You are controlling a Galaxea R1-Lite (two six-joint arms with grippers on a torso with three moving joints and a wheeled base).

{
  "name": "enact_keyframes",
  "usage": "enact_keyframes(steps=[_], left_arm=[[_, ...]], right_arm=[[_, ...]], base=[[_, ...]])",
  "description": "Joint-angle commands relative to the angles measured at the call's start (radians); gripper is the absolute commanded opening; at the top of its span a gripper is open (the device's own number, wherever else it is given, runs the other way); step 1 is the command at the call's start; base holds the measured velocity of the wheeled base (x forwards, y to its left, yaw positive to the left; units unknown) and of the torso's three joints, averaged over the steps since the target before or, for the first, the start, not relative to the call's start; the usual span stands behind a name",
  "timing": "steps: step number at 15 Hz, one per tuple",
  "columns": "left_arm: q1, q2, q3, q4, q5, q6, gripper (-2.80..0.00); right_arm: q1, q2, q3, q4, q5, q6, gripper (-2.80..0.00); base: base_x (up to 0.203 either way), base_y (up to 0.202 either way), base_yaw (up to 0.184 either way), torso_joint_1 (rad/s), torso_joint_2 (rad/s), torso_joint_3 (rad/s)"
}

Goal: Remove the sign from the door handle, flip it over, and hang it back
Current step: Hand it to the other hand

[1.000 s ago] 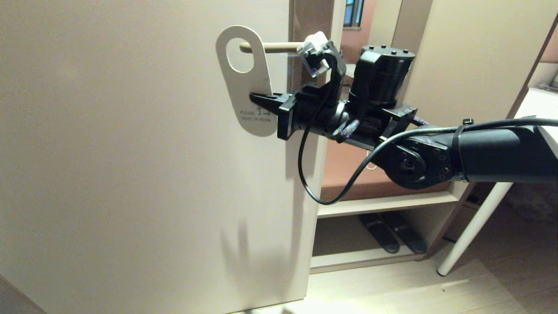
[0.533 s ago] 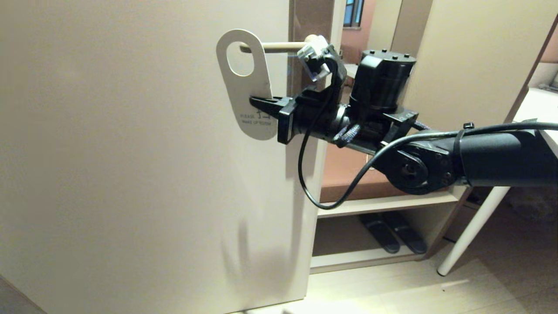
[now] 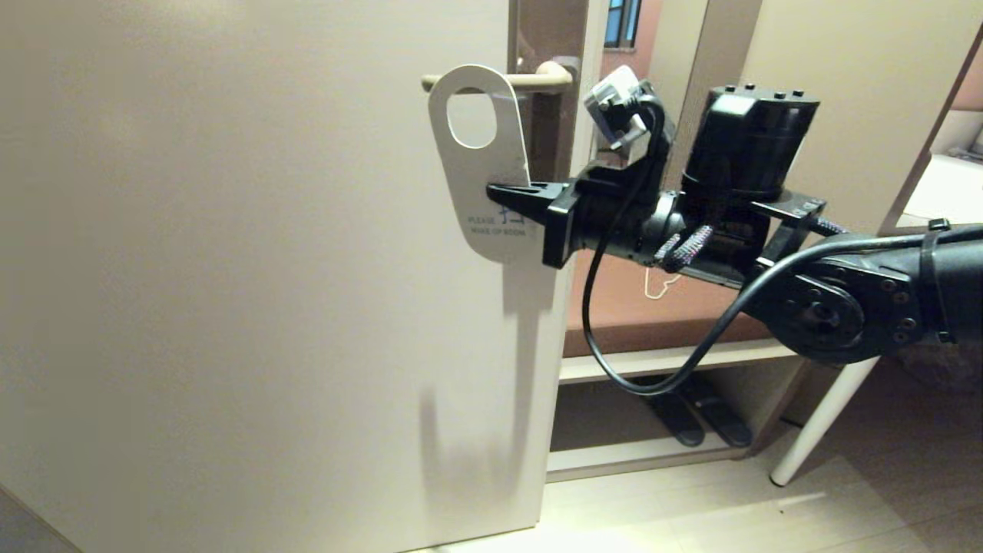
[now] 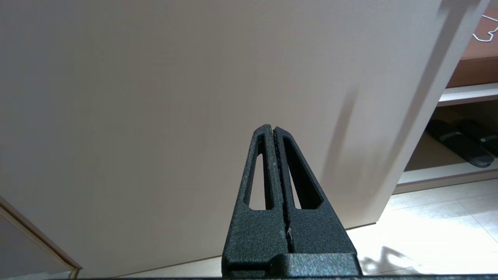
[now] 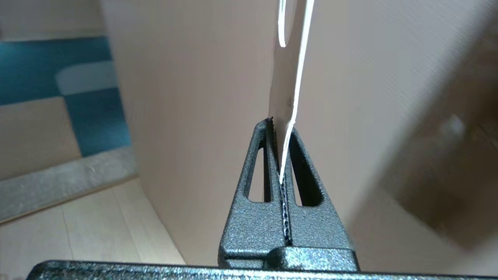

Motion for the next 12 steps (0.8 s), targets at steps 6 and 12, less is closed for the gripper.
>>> enact_keyframes(steps=[6, 12], left_arm=[[-0.001, 0.001, 0.0, 0.0, 0.0, 0.0, -2.8], [-0.001, 0.001, 0.0, 0.0, 0.0, 0.0, -2.8]], right_arm=[[-0.03, -0.225, 0.296, 0.018, -0.111, -0.006, -2.8], [-0.087, -0.39, 0.555, 0.017, -0.453, -0.008, -2.8]], base=[[0.0, 0.0, 0.0, 0.0, 0.0, 0.0], [0.0, 0.0, 0.0, 0.0, 0.0, 0.0]])
